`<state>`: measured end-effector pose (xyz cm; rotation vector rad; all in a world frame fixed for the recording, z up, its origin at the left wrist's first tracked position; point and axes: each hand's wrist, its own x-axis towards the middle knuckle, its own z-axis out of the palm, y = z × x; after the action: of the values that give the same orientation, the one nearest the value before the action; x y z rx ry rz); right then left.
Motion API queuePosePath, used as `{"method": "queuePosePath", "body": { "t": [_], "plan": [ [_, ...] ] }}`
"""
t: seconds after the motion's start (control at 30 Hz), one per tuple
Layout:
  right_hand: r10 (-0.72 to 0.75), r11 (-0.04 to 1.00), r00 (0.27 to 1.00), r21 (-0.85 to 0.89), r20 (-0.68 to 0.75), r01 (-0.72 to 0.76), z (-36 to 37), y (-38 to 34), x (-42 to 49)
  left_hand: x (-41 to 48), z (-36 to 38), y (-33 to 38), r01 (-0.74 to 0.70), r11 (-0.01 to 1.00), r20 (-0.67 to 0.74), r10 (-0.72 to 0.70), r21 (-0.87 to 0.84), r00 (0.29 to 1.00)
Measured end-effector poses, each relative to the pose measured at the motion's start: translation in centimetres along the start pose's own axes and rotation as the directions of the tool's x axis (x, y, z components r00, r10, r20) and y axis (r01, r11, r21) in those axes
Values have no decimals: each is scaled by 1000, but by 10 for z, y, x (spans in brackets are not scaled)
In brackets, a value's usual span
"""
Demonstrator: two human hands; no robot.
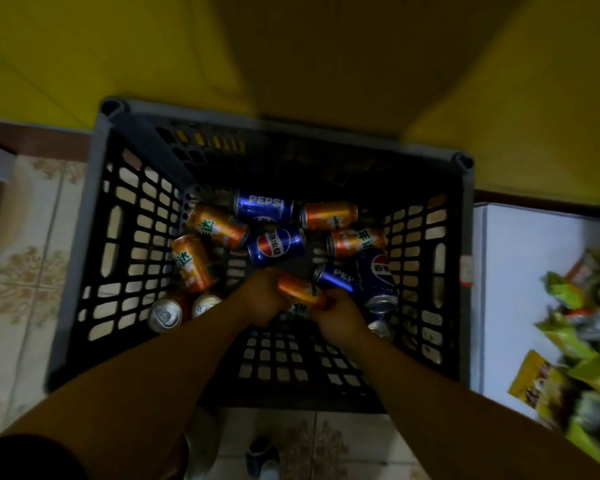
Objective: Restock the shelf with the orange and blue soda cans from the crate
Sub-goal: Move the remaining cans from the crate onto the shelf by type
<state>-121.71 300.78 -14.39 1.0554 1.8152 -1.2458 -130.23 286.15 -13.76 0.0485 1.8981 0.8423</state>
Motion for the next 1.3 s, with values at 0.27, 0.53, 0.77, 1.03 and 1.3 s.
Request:
{"method": "queuePosePath", "body": {
  "t": [0.27, 0.53, 0.77, 1.03, 1.3],
  "plan": [
    [-337, 881, 866, 200, -370, 429, -45, -71, -128, -114, -23, 74, -178, 979, -268, 199, 100, 943],
    [-566, 696, 481, -75, -669, 714, -112, -102, -311, -253, -24, 173, -482, 860, -298, 422, -168, 856],
    [-454, 466, 307, 71, -836, 882, -166, -79, -455, -377, 22, 253, -608, 542, -152, 662, -580, 734],
    [-347, 367, 211, 75, -914, 927, -219, -8, -591, -489, 110, 318, -814, 483, 98, 872, -322, 479],
    [-273, 483, 204, 50, -940, 874, -252, 94, -680, -539, 203, 362, -865, 439, 344, 873, -243, 346]
  ]
}}
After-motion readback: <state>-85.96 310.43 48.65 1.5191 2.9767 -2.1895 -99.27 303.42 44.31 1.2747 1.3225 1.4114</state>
